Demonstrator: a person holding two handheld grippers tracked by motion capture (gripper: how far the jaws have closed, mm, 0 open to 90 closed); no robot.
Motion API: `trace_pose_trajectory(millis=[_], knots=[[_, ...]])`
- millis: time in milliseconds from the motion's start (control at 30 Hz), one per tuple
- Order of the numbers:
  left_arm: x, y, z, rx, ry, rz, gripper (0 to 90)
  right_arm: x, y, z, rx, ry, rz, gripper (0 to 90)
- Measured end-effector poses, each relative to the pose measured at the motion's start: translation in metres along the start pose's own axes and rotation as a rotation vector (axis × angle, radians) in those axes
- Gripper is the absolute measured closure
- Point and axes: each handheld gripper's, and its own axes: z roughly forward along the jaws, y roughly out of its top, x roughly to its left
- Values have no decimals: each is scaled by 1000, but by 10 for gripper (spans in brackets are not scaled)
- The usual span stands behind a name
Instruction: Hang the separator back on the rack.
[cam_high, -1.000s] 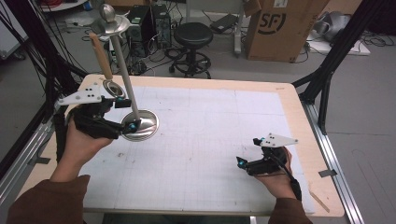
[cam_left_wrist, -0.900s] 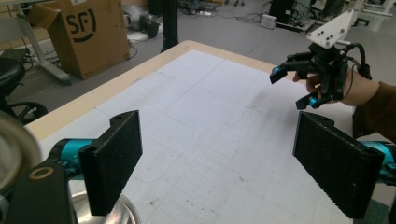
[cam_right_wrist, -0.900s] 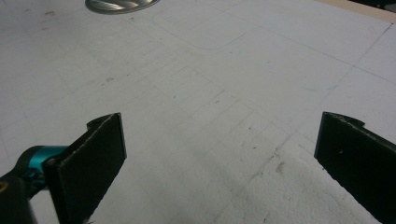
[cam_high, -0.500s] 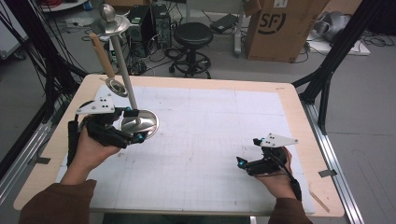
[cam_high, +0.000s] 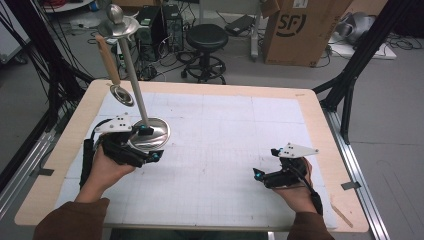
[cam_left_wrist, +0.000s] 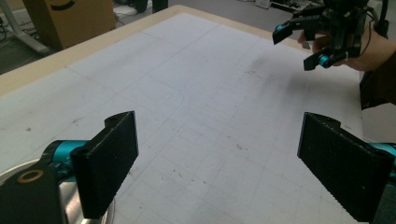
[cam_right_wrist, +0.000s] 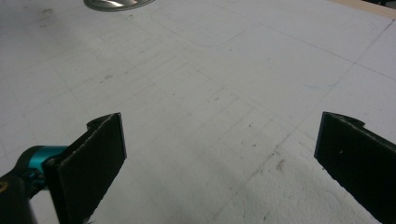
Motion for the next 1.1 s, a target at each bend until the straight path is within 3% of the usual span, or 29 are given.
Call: trace_pose_trajectory(millis=[400, 900, 1100], knots=[[4, -14, 9, 35, -13, -18, 124, 1, 0, 1, 3, 5, -4, 10], [12, -31, 20, 42, -19, -74, 84, -3, -5, -3, -8, 5, 11, 10], [13, -32, 20, 42, -23, -72, 71, -4, -5, -3, -6, 2, 11, 10]])
